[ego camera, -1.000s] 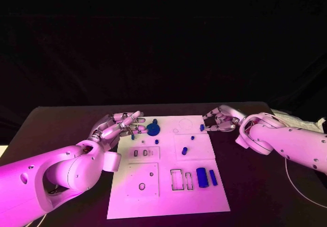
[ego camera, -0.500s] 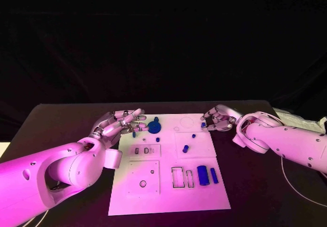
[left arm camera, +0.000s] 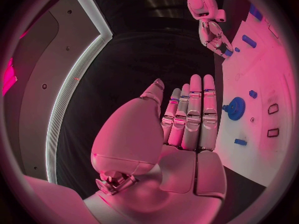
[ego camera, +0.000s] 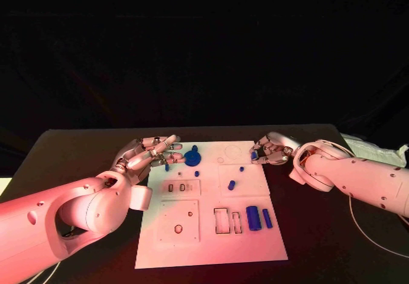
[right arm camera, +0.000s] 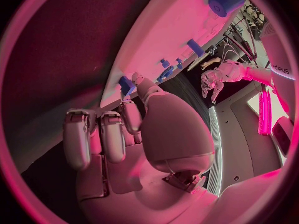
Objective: Assemble the parts on the task board
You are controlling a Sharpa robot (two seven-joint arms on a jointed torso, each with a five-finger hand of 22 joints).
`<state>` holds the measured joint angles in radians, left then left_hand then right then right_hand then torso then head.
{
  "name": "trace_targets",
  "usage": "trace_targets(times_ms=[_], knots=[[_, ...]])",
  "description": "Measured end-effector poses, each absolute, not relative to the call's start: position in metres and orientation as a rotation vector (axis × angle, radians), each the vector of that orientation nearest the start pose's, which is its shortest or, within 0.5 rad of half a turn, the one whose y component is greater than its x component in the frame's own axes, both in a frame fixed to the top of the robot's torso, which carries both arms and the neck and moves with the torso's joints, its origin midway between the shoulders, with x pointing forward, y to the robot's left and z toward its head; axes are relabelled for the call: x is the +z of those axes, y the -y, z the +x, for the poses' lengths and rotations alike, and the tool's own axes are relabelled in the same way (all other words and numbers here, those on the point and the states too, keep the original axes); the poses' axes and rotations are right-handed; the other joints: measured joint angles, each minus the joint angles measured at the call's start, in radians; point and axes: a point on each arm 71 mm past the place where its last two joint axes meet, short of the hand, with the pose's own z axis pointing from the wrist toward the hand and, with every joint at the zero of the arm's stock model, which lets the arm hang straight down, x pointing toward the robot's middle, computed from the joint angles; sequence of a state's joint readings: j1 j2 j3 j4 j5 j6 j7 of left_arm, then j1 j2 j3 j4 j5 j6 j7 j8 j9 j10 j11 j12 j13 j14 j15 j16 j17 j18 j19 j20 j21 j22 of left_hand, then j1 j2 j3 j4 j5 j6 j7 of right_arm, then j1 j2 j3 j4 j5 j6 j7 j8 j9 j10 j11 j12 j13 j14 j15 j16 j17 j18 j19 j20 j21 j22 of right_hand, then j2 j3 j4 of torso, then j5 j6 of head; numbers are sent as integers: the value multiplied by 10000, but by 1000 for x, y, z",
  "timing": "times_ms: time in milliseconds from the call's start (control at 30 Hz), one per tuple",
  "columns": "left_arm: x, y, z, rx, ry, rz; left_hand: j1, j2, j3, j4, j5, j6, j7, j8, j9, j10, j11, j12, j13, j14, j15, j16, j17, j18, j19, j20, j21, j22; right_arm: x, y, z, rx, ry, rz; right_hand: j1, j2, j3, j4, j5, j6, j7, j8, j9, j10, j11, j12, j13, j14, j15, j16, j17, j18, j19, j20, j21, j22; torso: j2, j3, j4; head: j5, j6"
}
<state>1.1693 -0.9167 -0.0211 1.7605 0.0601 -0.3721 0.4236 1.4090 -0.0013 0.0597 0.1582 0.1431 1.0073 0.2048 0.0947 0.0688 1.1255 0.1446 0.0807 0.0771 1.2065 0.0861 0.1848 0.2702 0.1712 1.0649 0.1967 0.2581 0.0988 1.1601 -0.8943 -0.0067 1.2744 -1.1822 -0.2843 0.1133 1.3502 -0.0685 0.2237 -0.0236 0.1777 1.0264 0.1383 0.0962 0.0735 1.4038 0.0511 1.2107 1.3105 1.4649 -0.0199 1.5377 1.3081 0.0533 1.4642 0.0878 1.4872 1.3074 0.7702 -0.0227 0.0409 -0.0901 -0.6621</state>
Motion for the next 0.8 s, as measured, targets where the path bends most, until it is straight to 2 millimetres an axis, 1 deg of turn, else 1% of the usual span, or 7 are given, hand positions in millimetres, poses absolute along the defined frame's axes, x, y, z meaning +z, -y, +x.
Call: trace_targets(times_ms=[67,167,500,600,700,733,800], knots=[[-166,-181,441,-16742,-14216,-11764,0,0,0,0,0,0,0,0,0,0,0,0,0,0,0,0,0,0,0,0,0,0,-205,303,517,6650,-16943,1318,0,0,31,-14,0,46,-45,0,0,0,0,4,0,0,0,0,0,0,0,0,0,0,0,3,-1,0,-3],[-166,-181,441,-16736,-14213,-11766,0,0,0,0,0,0,0,0,0,0,0,0,0,0,0,0,0,0,0,0,0,0,-206,303,517,6615,-16959,1303,-2,86,97,-19,0,112,-38,0,0,19,-20,4,0,0,0,0,-1,-1,0,0,0,0,0,5,-1,0,-4],[-166,-181,441,-16726,-14211,-11769,39,39,0,0,0,0,0,0,0,35,-35,-36,0,0,0,0,12,-1,0,0,0,-9,-207,305,517,6495,-16968,1290,-50,186,281,-24,0,215,-72,0,-1,52,-52,44,0,36,-36,39,-2,0,36,-35,35,-1,-5,5,5,-8,-20],[-166,-181,441,-16725,-14210,-11770,39,39,0,0,0,0,0,0,0,36,-36,-36,0,0,0,0,12,-1,0,0,1,-9,-207,306,517,6481,-16968,1284,-13,235,406,-66,0,374,-120,40,-3,63,-64,88,1,19,-53,39,-3,0,21,-50,38,-1,-5,5,5,6,-28],[-166,-181,441,-16729,-14212,-11769,39,39,0,0,0,0,0,0,0,36,-36,-36,0,0,0,0,12,-1,0,0,1,-8,-207,305,517,6477,-16952,1283,-52,320,528,-108,-101,647,-187,124,-8,112,-138,107,1,23,-95,39,-3,-1,19,-92,38,7,-6,5,5,11,-34],[-166,-181,441,-16729,-14212,-11769,39,39,0,0,0,0,0,0,0,36,-36,-36,0,0,0,0,12,0,0,0,1,-8,-207,305,517,6482,-16938,1283,-48,351,577,-125,-183,738,-231,160,-7,86,-167,107,1,13,-132,39,-3,0,33,-116,38,7,-6,4,5,12,-34],[-166,-181,441,-16729,-14212,-11769,39,39,0,0,0,0,0,0,0,36,-36,-36,0,0,0,0,12,-1,0,0,1,-8,-207,304,517,6550,-16882,1293,-26,401,695,-164,-479,844,-231,240,17,92,-205,103,-5,1,-218,39,-3,1,20,-200,38,7,-6,4,5,5,-35]])
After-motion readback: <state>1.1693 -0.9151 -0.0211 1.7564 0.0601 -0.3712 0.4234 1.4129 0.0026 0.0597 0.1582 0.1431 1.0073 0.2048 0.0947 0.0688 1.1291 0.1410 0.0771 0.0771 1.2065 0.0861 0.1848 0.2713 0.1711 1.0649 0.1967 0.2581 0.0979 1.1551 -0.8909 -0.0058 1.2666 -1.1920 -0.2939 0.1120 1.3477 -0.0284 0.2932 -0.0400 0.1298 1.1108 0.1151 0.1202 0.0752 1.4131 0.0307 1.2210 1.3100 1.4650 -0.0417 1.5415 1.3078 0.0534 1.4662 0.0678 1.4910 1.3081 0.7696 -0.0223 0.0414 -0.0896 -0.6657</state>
